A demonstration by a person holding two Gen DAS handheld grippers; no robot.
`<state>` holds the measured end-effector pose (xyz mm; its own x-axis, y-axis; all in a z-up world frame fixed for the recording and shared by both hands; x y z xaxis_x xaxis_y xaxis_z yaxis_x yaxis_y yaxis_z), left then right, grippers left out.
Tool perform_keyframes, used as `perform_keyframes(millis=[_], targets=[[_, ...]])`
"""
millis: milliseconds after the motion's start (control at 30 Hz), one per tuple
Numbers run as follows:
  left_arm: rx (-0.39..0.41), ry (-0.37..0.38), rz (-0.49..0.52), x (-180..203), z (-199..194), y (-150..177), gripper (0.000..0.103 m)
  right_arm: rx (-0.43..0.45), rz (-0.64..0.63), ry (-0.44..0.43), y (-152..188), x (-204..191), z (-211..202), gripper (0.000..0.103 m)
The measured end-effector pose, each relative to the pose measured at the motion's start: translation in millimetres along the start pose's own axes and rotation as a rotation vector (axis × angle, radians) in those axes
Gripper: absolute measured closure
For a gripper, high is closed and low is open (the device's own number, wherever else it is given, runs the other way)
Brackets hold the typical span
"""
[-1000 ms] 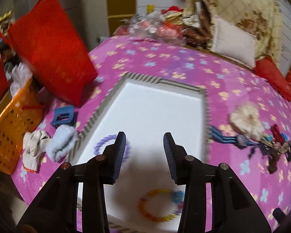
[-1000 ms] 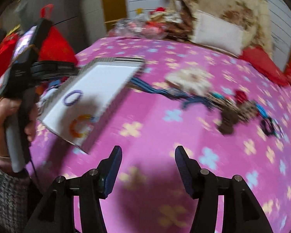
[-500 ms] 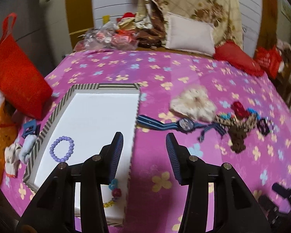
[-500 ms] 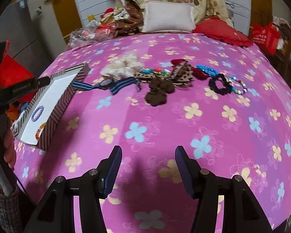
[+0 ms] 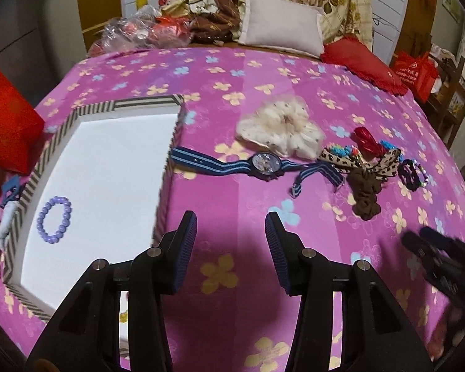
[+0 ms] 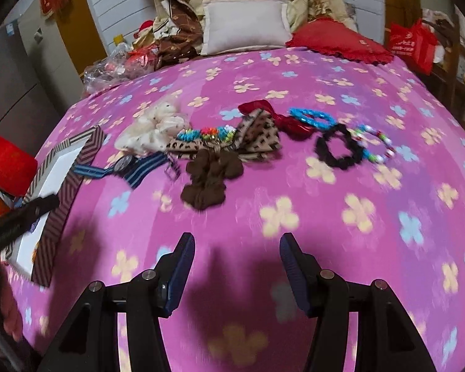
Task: Organize jewelry
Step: 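Move the right tool to the brown scrunchie with leopard bow and grasp it, then grasp the blue striped watch with left tool while right lifts the leopard-bow scrunchie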
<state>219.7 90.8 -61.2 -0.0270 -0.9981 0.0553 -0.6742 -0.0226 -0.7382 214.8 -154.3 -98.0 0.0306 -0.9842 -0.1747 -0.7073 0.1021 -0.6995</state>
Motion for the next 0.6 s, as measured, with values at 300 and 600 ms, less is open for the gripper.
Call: perform_keyframes(millis=[300,600], targets=[[-0.009,0.014,0.001,-4,12,0,0.058,-0.042,-0.013,-0.012,-28,-21,65,0.048],[-0.021,0.050,-0.001,-1,16,1,0.058,-0.047,0.004,-0.016,-24,-13,61,0.077]])
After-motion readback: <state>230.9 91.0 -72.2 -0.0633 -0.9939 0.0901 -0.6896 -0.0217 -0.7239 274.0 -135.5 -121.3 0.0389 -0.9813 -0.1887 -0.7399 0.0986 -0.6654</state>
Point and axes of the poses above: each gripper's, at about its wrist camera, not at the fingertips, and z roughly the way its jaws point, x to its right, y to its underside, the point moved 1 cm from there along z, roughly the way its jaws point, and after that the axes turned 10 degrees about x, right-handed, at the moved point
